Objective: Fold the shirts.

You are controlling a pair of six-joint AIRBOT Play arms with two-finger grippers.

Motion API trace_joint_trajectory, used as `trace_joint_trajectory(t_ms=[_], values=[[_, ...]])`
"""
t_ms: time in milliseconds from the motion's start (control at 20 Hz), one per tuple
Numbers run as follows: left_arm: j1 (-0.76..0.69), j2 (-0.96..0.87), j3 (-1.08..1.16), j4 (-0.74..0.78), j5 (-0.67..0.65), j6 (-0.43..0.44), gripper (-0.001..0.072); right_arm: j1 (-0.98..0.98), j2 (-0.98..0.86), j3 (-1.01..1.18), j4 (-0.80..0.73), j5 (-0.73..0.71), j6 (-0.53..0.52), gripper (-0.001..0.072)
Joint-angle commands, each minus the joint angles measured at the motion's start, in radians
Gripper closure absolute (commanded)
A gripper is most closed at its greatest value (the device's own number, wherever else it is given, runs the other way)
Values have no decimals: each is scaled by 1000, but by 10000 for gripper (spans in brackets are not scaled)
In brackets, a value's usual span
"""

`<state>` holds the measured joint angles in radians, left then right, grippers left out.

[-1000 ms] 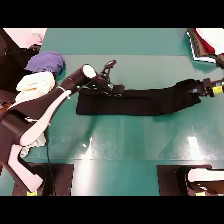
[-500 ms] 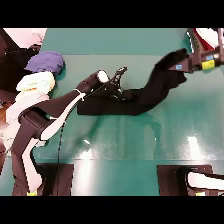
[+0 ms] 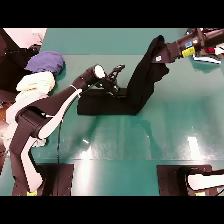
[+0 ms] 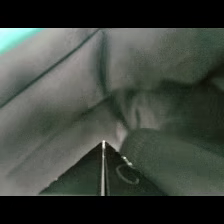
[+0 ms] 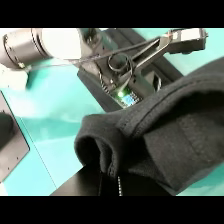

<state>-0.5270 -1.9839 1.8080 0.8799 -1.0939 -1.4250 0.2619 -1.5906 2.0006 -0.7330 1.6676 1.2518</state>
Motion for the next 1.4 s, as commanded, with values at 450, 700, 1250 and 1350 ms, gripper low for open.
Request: trace_joint_trajectory(t_ms=[450, 700, 1250, 1350], values=[[277, 355, 15, 348, -148, -16, 686, 174, -80, -26, -26, -79, -24, 696], [401, 484, 16, 349, -157, -15, 685, 409, -227, -25, -19, -402, -124, 694], [424, 549, 21, 354, -244, -15, 685, 402, -242, -108, -82, -449, -154, 262], [424, 549, 21, 351, -257, -15, 685, 300, -168, -248, -143, -369, -119, 264]])
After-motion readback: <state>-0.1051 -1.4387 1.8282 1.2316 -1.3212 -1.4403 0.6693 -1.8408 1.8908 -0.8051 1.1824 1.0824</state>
